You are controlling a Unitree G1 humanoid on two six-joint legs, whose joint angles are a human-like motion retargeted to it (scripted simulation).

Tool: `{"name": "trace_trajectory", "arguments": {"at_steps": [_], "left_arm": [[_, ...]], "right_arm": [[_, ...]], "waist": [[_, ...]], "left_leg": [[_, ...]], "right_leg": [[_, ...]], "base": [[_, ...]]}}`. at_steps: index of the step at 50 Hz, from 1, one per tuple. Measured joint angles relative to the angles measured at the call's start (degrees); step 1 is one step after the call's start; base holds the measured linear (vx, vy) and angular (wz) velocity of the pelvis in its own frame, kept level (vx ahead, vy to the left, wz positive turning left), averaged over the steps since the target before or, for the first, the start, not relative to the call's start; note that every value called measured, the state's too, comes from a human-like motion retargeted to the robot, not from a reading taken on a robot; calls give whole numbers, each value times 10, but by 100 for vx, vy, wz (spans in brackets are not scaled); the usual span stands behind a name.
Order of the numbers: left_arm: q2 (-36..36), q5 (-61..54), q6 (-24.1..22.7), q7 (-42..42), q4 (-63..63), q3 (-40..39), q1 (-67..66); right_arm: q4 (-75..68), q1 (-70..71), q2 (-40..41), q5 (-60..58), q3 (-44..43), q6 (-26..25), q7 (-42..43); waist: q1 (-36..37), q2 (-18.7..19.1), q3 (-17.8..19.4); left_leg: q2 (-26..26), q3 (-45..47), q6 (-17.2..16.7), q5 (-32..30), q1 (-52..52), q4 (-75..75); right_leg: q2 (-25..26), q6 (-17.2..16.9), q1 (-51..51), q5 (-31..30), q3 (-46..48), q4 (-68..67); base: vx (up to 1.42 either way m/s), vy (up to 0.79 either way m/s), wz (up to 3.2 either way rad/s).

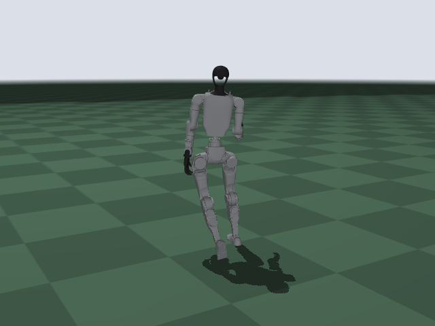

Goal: Walk run

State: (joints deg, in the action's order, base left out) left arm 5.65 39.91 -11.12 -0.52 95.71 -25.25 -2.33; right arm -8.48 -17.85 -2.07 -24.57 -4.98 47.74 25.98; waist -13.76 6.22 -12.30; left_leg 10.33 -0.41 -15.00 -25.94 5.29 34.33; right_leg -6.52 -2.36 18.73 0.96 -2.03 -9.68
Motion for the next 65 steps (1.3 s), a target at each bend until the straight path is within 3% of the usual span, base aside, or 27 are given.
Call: {"name": "trace_trajectory", "arguments": {"at_steps": [2, 3, 8, 16, 21, 25, 27, 29, 30, 32, 33, 35, 37, 39, 42, 48, 52, 55, 57, 58, 60, 63, 65], "left_arm": [[-8, 12, -2, 7, 2, 9, -32], [-15, 26, -4, 5, -5, 10, -55], [-28, 101, -10, 0, -18, -12, -131], [-30, 86, 17, 4, 10, -60, -209], [-40, 48, 16, 9, 17, -91, -233], [-47, 41, 19, 19, 17, -102, -232], [-46, 48, 19, 19, 17, -104, -227], [-39, 50, 20, 18, 17, -102, -215], [-35, 49, 21, 17, 17, -102, -205], [-20, 34, 25, 18, 13, -89, -166], [-14, 24, 26, 18, 9, -80, -145], [2, 6, 26, 15, -7, -67, -100], [11, -4, 21, 18, -28, -58, -46], [13, 0, 9, 23, -61, -53, 1], [11, 0, -23, 37, -123, -39, 59], [31, -25, -88, 66, -234, 0, 133], [43, -14, -106, 65, -268, 2, 143], [41, -8, -107, 52, -254, -3, 131], [37, -5, -106, 40, -223, -11, 115], [34, -1, -104, 34, -203, -16, 105], [29, 13, -95, 24, -150, -25, 81], [20, 49, -56, 19, -77, -25, 24], [8, 74, -27, 6, -40, -20, -12]], "right_arm": [[0, 1, -1, 1, -3, 0, 4], [0, -3, 1, 2, -5, 1, 4], [3, 0, -12, 0, -14, 4, 7], [8, 14, -31, -7, -42, 8, 14], [7, 25, -21, -21, -41, 9, 24], [-1, 28, -10, -32, -35, 9, 27], [-4, 16, -2, -31, -29, 13, 22], [-8, 1, 8, -23, -20, 16, 15], [-10, -6, 14, -17, -13, 17, 11], [-15, -7, 20, -6, -5, 11, 10], [-16, -5, 20, -3, -3, 9, 9], [-16, 1, 20, -2, -1, 11, 3], [-13, 7, 17, -4, -11, 13, -5], [-9, 5, 17, -3, -19, 13, -5], [-4, -3, 20, 9, -26, 14, -3], [-1, -12, 25, 20, -25, 10, -7], [4, -15, 34, 5, -27, 7, -7], [9, -19, 41, -3, -30, 5, -10], [12, -18, 45, -3, -35, 3, -10], [13, -18, 47, -4, -38, 3, -10], [15, -20, 48, -5, -45, 1, -11], [16, -27, 44, -1, -50, -2, -8], [10, -17, 35, 7, -61, -6, -7]], "waist": [[-6, -17, -8], [2, -22, -10], [75, -62, -3], [119, -72, 3], [146, -100, 0], [156, -110, -8], [153, -109, -21], [143, -109, -35], [138, -106, -39], [113, -89, -27], [102, -90, -20], [105, -60, -22], [101, -41, -18], [82, -27, -11], [44, -15, -1], [7, -49, 17], [3, -54, 25], [1, -39, 25], [-12, -29, 23], [-20, -23, 21], [-50, -11, 19], [-56, 6, 15], [-48, -6, 6]], "left_leg": [[-28, 11, 0, -11, 48, 61], [-38, -16, 0, 21, 71, 93], [-105, 117, 125, 169, 187, 132], [-84, 157, 258, 221, 290, -180], [-58, 203, 285, 279, 295, -330], [-80, 280, 291, 278, 265, -296], [-73, 254, 292, 239, 254, -292], [-68, 220, 300, 254, 245, -274], [-69, 196, 300, 268, 243, -259], [-73, 186, 296, 296, 209, -243], [-64, 194, 296, 307, 182, -246], [-96, 182, 284, 317, 157, -259], [-107, 171, 276, 330, 138, -259], [-106, 159, 271, 337, 108, -269], [-97, 135, 265, 345, 65, -284], [-44, 112, 252, 379, -30, -305], [-41, 108, 224, 400, -88, -311], [-53, 105, 196, 401, -114, -300], [-64, 98, 166, 376, -122, -283], [-70, 93, 147, 356, -125, -273], [-85, 72, 102, 291, -128, -240], [-93, 25, 16, 116, -105, -144], [-57, 22, 0, 21, -54, -42]], "right_leg": [[16, 26, -19, 11, -11, 6], [36, 43, -38, 9, 3, 21], [55, 65, -95, 9, 42, 53], [96, 85, -176, 37, 88, 87], [92, 89, -219, 28, 103, 87], [92, 60, -249, -35, 93, 60], [85, 32, -259, -112, 111, 36], [81, 2, -252, -214, 99, -12], [89, -12, -242, -265, 69, -47], [122, -22, -191, -310, 46, -185], [120, -23, -162, -310, 52, -272], [166, -23, -126, -310, 42, -291], [181, 1, -82, -243, 40, -316], [182, 3, -43, -177, 37, -317], [159, -4, 5, -92, 28, -264], [55, -44, 47, -85, 14, -33], [38, -70, 75, -48, 16, 95], [40, -83, 75, -21, 81, 142], [52, -17, 72, -39, 98, 114], [51, -3, 69, -40, 125, 99], [59, 3, 61, -87, 86, 86], [87, 55, 37, -94, 12, 60], [61, 76, 28, -76, -1, 40]], "base": [[50, -59, 142], [58, -88, 62], [63, -38, 2], [60, -15, 49], [77, -10, -22], [93, -1, -37], [117, 0, -20], [117, 1, -3], [87, 1, 37], [83, -2, 94], [86, -6, 83], [76, -6, 19], [71, -2, 45], [78, -1, 125], [66, -5, 149], [75, -18, 78], [78, -25, 18], [86, -32, 15], [83, -31, 53], [96, -37, 82], [91, -35, 106], [97, -35, 29], [96, -13, -5]]}}
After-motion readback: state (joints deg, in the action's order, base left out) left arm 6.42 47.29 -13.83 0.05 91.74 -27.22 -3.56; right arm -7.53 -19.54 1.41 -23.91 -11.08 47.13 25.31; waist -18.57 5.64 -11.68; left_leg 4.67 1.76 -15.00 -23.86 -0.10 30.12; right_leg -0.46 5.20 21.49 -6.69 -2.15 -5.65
